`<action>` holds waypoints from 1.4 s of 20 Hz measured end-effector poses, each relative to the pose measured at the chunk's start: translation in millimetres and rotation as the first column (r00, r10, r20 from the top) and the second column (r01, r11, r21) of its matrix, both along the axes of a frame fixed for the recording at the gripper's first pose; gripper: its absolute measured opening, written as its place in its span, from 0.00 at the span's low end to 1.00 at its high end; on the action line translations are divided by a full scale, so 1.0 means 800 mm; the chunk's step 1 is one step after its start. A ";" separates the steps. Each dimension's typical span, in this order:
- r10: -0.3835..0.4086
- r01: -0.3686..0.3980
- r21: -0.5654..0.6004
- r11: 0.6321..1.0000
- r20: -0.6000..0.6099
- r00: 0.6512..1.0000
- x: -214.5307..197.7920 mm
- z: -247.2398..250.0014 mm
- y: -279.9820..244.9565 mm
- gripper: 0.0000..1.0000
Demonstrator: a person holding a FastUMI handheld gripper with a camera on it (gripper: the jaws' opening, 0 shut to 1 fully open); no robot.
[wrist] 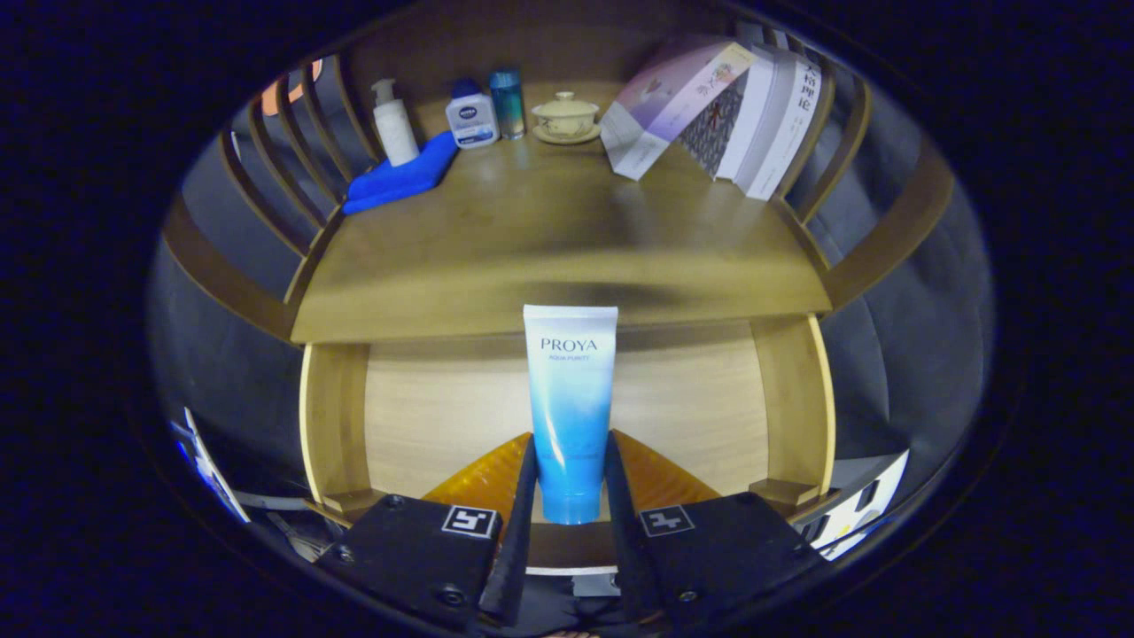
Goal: Pull open the drawer, take out the items inside it, and place them on the countertop above the cabinet.
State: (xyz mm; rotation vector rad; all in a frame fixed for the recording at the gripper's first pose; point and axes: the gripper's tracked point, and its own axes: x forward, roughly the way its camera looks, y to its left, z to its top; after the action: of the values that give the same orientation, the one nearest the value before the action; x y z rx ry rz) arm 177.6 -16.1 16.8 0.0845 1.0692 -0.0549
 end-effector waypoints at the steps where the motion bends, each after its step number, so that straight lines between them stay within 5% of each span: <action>1: 0.000 0.000 0.016 1.000 0.007 1.000 0.010 0.003 0.004 0.45; 17: -0.010 0.010 0.022 1.000 -0.006 1.000 0.143 -0.007 0.004 0.45; 28: 0.004 -0.017 0.074 0.997 0.171 0.985 0.119 0.043 0.007 0.64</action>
State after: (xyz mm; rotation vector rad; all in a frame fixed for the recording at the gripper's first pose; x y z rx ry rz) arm 272.5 -10.1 51.6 0.1489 0.9001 0.0020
